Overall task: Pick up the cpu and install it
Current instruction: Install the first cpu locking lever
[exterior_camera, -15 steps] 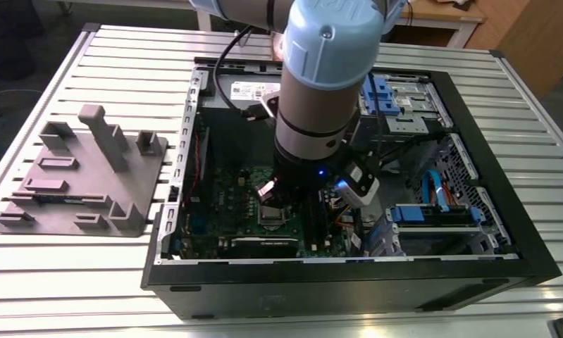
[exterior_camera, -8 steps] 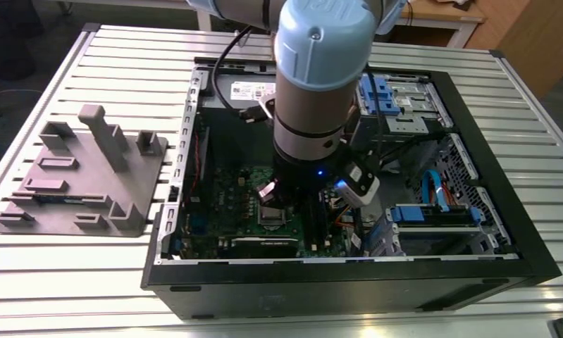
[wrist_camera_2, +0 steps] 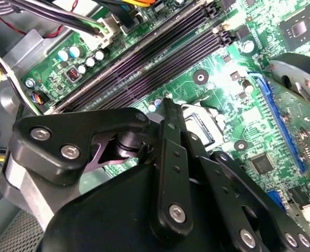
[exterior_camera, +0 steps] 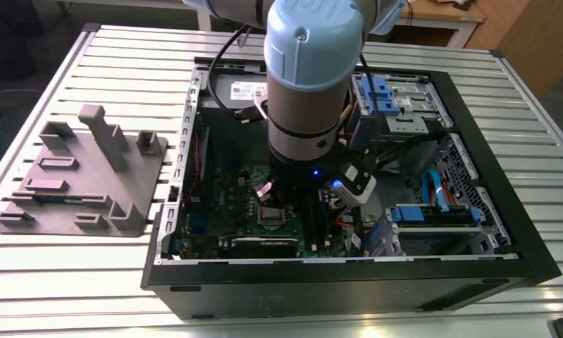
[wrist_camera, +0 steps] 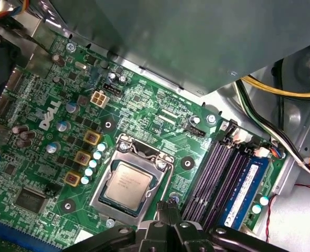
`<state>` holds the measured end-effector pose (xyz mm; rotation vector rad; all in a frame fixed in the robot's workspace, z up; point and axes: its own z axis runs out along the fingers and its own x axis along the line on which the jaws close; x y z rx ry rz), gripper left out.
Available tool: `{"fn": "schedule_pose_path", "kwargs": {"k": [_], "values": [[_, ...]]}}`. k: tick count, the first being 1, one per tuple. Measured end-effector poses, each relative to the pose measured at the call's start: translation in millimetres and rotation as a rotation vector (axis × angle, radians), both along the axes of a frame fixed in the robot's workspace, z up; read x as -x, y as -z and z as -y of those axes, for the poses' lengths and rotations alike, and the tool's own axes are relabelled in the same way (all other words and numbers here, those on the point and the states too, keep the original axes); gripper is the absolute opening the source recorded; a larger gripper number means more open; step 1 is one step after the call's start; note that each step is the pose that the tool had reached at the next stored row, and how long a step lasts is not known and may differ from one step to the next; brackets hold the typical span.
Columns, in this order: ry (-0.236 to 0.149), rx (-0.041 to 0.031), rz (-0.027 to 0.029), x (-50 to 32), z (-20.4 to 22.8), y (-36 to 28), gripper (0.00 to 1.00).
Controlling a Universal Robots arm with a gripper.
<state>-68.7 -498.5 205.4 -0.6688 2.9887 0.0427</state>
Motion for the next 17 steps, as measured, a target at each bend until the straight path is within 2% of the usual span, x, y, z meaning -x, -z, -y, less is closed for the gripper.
{"fn": "schedule_pose_path", "kwargs": {"k": [4, 8, 14, 15, 16, 17], "values": [[0.0, -0.0012, 0.0018, 1.1, 0.0, -1.8, 0.1], [0.0, -0.0008, 0.0017, 1.2, 0.1, -8.9, 0.1], [0.0, -0.0011, 0.0015, 1.2, 0.0, -9.4, 0.1], [0.0, -0.001, -0.0015, 1.1, 0.0, -9.4, 0.1], [0.0, -0.0009, -0.0103, 1.1, 0.0, -9.4, 0.1], [0.0, -0.0008, -0.015, 1.1, 0.0, -9.5, 0.1]]}}
